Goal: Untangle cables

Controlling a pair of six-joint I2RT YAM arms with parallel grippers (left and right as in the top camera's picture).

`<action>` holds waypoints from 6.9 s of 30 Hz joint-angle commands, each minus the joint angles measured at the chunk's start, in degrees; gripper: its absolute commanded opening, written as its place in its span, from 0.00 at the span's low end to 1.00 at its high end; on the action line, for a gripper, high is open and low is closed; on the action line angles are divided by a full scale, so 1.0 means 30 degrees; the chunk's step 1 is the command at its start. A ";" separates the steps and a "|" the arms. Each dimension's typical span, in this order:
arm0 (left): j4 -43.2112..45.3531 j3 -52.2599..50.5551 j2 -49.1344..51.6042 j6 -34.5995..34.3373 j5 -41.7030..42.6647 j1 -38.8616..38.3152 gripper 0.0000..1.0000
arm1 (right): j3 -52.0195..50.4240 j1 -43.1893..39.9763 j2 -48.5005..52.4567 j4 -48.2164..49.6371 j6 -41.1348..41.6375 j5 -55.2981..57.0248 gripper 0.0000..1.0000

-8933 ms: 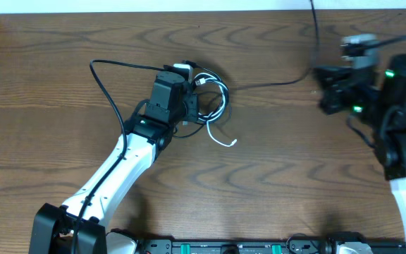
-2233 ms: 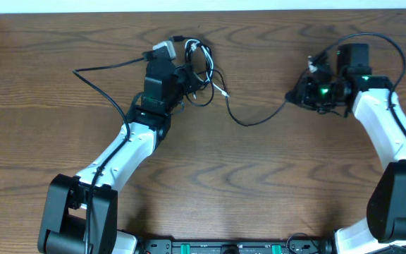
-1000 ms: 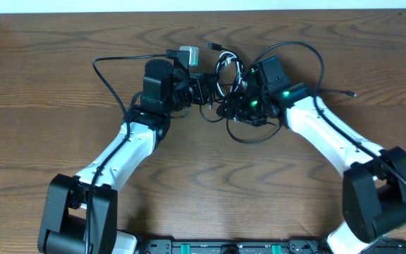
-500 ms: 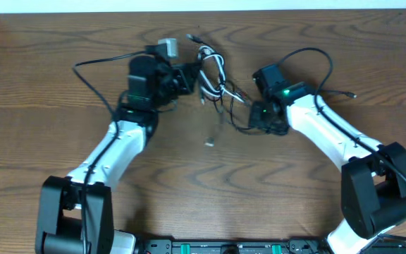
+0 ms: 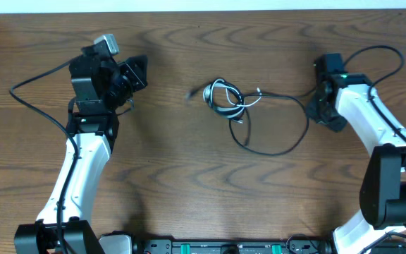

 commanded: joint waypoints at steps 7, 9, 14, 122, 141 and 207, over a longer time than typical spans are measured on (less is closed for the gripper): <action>-0.2178 0.0182 -0.0036 0.1464 0.2346 -0.1494 0.16 | -0.0036 0.0197 0.0175 0.0867 -0.3767 -0.2681 0.60; -0.2616 0.0182 0.0007 0.2186 0.2339 -0.2127 0.22 | -0.0036 0.0306 0.0175 0.0903 -0.3840 -0.2514 0.65; -0.3461 0.0182 0.0109 0.3643 0.0845 -0.3934 0.37 | -0.0029 0.0197 0.0153 0.1581 -0.3963 -0.2142 0.77; -0.7198 0.3395 0.4320 0.3861 -0.1020 -0.6972 0.31 | -0.0022 0.6149 0.2951 0.3213 -0.4568 -0.1290 0.78; -0.8342 0.3184 0.4320 0.3869 -0.2805 -0.6972 0.78 | -0.0022 0.6499 -0.1501 0.2288 -1.0440 -0.7417 0.92; -1.0382 0.3184 0.4320 0.4459 0.1027 -0.5850 0.91 | 0.0029 0.7919 -0.3308 0.5734 -1.3442 -1.4462 0.01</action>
